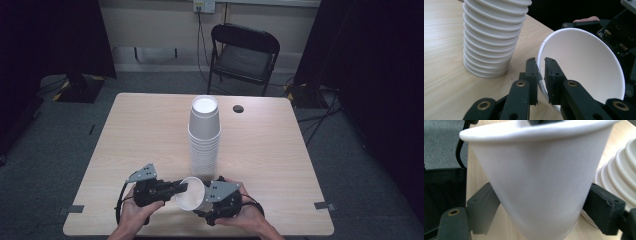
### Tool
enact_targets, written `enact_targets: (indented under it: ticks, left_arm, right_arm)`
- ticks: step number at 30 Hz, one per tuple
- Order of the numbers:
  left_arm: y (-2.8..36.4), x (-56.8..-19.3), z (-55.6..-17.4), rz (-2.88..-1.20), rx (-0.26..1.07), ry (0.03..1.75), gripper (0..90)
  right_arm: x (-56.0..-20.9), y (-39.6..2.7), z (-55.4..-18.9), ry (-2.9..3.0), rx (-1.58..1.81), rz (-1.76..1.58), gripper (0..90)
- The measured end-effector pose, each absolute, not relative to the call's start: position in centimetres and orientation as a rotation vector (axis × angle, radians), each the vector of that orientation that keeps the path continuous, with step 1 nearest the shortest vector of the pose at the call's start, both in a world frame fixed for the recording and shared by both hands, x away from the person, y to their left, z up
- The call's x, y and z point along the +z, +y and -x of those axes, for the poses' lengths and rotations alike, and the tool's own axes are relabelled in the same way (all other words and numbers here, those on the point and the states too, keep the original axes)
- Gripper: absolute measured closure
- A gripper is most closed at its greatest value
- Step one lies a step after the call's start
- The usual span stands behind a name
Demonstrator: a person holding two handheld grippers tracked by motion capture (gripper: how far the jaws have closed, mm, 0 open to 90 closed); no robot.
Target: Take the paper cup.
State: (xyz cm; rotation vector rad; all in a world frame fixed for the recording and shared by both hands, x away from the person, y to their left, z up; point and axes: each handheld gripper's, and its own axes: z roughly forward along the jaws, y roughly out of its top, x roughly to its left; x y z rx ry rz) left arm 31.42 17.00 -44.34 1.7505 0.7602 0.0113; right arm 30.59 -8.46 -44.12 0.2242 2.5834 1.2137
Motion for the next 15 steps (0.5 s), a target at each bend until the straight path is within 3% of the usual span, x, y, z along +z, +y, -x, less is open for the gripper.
enact_targets:
  ticks: [15]
  left_arm:
    - [16.5,-44.5,-31.4,-1.777,-0.039,0.753,85.0]
  right_arm:
    - [-44.1,-7.1,-30.1,2.59,1.213,-0.142,14.1]
